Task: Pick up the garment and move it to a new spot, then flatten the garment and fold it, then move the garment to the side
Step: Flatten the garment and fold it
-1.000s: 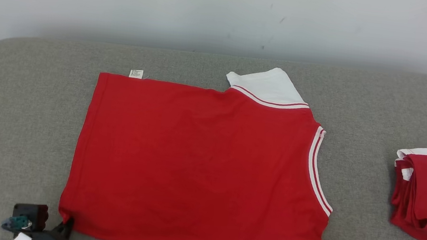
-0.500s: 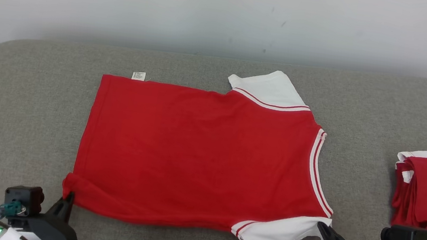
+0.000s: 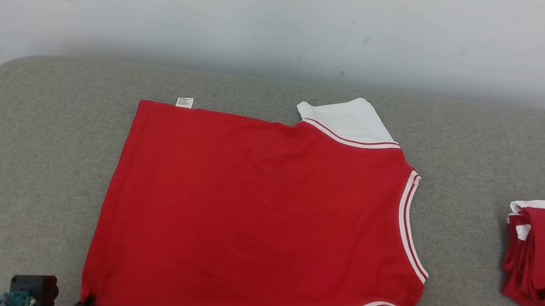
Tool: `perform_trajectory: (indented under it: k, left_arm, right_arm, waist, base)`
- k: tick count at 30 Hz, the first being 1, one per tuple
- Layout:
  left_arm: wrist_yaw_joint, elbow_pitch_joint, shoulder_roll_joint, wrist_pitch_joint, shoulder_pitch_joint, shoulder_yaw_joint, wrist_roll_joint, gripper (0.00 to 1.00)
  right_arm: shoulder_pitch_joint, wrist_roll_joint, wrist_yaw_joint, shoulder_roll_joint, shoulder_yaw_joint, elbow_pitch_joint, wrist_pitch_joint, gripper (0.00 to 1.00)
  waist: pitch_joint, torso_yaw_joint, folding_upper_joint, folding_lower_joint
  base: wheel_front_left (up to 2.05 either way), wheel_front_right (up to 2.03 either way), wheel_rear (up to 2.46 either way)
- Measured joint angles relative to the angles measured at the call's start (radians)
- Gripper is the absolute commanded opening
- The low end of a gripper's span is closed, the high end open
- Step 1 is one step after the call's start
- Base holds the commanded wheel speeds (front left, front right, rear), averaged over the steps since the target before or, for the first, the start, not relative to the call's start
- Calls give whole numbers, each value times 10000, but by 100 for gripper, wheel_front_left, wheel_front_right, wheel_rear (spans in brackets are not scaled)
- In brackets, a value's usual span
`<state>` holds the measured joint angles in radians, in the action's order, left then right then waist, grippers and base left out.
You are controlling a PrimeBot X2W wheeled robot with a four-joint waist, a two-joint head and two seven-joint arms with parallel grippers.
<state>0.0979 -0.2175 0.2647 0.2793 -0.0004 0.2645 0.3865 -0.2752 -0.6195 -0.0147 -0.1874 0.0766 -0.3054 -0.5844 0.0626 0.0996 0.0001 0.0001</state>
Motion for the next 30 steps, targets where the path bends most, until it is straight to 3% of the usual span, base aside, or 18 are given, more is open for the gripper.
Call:
perform_trajectory:
  k: [9,17,30]
  left_arm:
    - [2,581,282,982,90,86,12,0]
    - [65,903,675,2100,-881,209,-226,0]
    - [90,502,403,3536,-3031,161,-364,0]
  right_arm:
    - [-1,-40,-123,-104,-4,-518,-541,0]
    - [621,-117,-123,-715,-190,-911,-1338,0]
    - [2662,-598,-113,-1519,-359,-564,-2834,0]
  waist:
    - [-44,-3,-1,0]
    - [25,5,0,0]
    - [566,76,0,0]
  base:
    - [0,0,0]
    - [0,0,0]
    - [0,0,0]
